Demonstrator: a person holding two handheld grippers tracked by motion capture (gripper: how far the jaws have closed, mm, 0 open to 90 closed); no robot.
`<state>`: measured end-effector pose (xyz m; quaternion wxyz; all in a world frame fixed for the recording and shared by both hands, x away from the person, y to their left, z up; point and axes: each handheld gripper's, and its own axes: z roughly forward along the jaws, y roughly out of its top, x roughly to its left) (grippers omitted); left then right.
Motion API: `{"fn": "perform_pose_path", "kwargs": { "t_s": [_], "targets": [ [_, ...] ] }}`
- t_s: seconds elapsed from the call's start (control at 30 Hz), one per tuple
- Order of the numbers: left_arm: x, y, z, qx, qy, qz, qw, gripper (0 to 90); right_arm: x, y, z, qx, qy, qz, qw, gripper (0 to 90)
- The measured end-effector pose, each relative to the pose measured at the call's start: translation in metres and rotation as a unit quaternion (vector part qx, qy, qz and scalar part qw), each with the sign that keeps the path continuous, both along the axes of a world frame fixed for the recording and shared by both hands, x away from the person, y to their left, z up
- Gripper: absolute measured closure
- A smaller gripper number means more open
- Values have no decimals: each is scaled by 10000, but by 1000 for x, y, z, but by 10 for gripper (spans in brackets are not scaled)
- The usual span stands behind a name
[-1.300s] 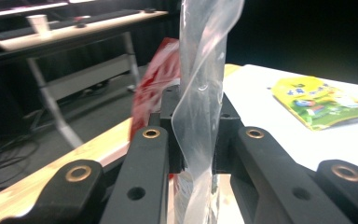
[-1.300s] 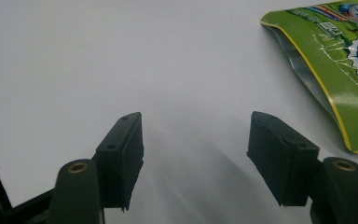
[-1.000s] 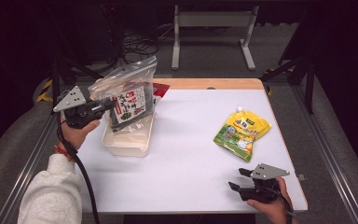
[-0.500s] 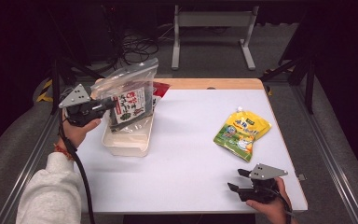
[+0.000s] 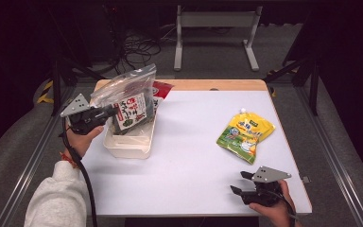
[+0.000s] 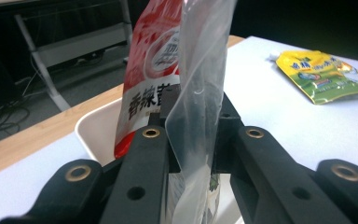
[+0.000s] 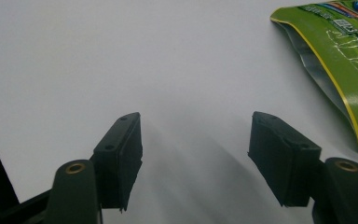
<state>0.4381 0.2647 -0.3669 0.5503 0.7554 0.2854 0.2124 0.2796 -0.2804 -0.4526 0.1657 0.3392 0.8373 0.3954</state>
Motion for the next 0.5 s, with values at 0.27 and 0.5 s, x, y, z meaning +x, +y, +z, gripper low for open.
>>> {"fn": "perform_pose_path", "kwargs": {
  "t_s": [0.27, 0.5],
  "targets": [
    [-5, 1, -7, -88, -68, 56, 9999, 800, 1, 2, 0, -15, -3, 25, 10000, 348],
    [-8, 1, -11, -197, -66, 118, 9997, 796, 2, 0, 2, 7, -53, -8, 10000, 349]
  ]
}}
